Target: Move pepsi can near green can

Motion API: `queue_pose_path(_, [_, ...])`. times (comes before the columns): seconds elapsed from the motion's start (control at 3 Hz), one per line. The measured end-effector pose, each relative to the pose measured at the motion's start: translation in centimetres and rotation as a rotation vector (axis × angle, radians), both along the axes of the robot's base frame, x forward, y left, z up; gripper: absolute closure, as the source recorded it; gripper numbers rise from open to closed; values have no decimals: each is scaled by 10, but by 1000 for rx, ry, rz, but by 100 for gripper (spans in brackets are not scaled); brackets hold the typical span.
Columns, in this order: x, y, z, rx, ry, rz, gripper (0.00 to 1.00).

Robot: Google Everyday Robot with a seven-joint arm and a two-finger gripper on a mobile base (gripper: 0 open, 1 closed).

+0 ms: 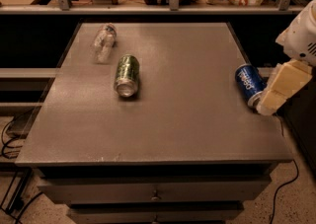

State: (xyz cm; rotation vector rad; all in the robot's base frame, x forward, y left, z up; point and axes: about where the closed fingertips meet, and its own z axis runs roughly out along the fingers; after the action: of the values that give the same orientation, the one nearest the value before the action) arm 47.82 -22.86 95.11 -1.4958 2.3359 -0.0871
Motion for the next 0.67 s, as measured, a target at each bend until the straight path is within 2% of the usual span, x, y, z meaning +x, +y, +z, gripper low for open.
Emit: queue_pose_path(0.67, [49, -26, -37, 49, 26, -204, 0])
